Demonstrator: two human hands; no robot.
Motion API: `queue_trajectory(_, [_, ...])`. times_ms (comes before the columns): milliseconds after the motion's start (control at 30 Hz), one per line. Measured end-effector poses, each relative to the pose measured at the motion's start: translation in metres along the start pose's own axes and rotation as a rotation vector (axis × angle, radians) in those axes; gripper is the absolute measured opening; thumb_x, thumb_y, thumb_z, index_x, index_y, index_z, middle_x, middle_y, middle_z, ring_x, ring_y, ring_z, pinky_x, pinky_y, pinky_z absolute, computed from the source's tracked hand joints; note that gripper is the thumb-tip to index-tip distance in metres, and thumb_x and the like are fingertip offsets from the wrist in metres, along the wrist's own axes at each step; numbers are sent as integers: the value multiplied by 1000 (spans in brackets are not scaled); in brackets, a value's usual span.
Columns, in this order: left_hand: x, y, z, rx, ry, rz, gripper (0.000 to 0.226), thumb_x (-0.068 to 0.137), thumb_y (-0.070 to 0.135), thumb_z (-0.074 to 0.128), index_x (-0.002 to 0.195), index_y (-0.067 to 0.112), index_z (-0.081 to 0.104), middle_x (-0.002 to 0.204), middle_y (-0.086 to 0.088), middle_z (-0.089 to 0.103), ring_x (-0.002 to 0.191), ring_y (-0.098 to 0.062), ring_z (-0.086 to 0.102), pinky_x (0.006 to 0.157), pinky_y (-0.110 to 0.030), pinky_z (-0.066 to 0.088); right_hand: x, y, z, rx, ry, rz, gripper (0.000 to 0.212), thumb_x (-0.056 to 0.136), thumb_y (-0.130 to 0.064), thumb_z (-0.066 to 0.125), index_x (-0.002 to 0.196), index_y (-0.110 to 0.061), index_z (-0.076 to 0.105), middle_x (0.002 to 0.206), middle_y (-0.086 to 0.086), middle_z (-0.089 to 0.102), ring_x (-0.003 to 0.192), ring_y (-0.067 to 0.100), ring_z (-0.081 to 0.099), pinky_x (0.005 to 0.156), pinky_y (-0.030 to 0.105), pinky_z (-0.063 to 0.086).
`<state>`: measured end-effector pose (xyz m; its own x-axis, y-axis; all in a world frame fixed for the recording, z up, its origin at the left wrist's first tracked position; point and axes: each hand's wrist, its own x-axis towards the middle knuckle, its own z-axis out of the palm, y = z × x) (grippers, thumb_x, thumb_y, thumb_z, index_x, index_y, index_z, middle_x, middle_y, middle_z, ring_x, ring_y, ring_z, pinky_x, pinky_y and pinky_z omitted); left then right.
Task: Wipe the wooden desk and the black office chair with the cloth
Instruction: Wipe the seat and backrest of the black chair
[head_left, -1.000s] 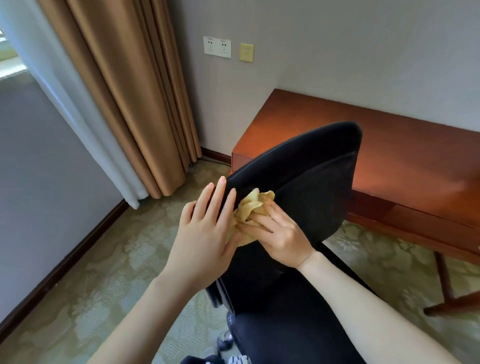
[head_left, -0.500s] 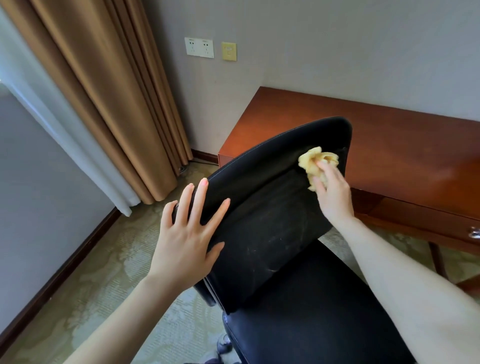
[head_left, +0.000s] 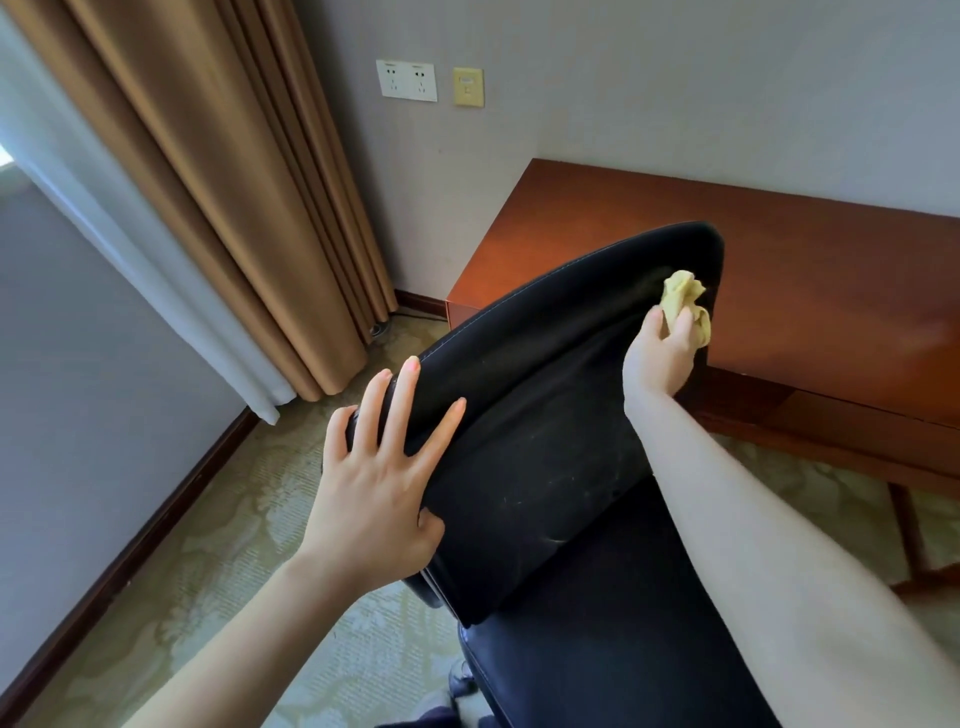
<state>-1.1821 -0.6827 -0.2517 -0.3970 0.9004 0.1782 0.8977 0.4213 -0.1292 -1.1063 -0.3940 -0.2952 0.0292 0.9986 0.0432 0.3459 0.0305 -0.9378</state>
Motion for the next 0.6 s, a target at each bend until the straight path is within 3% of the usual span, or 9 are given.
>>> queue_trajectory(167, [0, -1, -3, -9, -34, -2, 101, 47, 32, 63, 145, 21, 40, 156, -24, 14, 140, -46, 19, 101, -56, 27, -91, 4, 16, 160, -2, -219, 28, 95, -22, 51, 119, -9, 59, 123, 6, 55, 115, 26, 48, 96, 47, 42])
queue_trajectory(267, [0, -2, -5, -13, -50, 6, 102, 47, 32, 65, 145, 22, 39, 157, -23, 12, 141, -44, 16, 102, -55, 25, -154, 12, 20, 146, -15, -385, 28, 92, -15, 57, 116, -2, 62, 123, 12, 57, 120, 26, 47, 99, 48, 40])
queue_trajectory(400, [-1, -4, -7, -55, -52, 9, 94, 54, 37, 58, 145, 23, 39, 157, -21, 12, 141, -43, 18, 102, -50, 21, -213, 26, 19, 224, -136, -491, 33, 91, -24, 55, 123, -18, 58, 126, -3, 53, 126, 13, 39, 105, 39, 36])
queue_trajectory(500, [-2, -5, -8, -90, -32, 15, 82, 64, 41, 54, 143, 23, 42, 157, -21, 13, 141, -42, 18, 101, -51, 24, -243, 42, 17, 172, -223, -566, 33, 88, -28, 56, 120, -20, 61, 126, -3, 54, 121, 19, 42, 101, 43, 40])
queue_trajectory(600, [-4, -6, -8, -79, -64, 27, 85, 63, 46, 48, 145, 25, 39, 158, -21, 6, 143, -41, 12, 104, -52, 22, -260, 56, 17, 39, -285, -753, 28, 91, -34, 54, 117, -23, 59, 126, -5, 54, 119, 20, 42, 99, 43, 42])
